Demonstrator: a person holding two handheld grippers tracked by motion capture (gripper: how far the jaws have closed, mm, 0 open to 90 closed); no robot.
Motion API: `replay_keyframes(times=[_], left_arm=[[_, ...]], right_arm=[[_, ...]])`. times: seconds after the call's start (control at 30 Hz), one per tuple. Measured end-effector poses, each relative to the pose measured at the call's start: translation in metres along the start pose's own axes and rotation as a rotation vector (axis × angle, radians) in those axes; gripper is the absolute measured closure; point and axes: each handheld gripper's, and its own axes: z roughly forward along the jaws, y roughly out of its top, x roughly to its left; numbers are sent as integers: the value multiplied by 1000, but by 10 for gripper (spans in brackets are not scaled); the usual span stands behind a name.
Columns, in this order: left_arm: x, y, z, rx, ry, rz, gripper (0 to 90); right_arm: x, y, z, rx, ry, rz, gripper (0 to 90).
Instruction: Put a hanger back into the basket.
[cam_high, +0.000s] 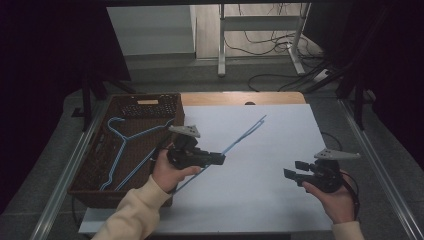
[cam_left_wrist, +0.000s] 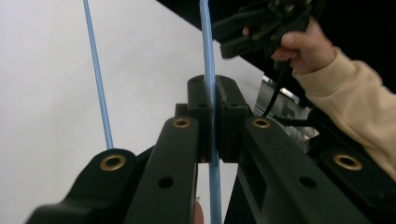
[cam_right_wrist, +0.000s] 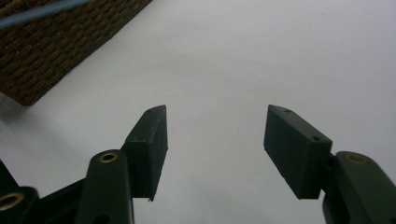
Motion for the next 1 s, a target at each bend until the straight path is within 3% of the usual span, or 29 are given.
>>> replay_keyframes(times=[0.2, 0.43, 0.6, 0.8, 1.0], left_arm=[[9, -5, -43, -75, 18, -22, 866], [28, -22, -94, -163, 57, -77, 866], [43, -39, -125, -208, 111, -115, 866], [67, -62, -153, -233, 161, -182, 866], [90, -83, -161, -216, 183, -234, 866]], right_arm=[[1, -3, 7, 43, 5, -5, 376], [2, -5, 12, 66, -2, -18, 376], [3, -6, 13, 74, -8, -20, 377], [3, -6, 15, 85, -14, -24, 378], [3, -6, 17, 87, -14, -25, 379]])
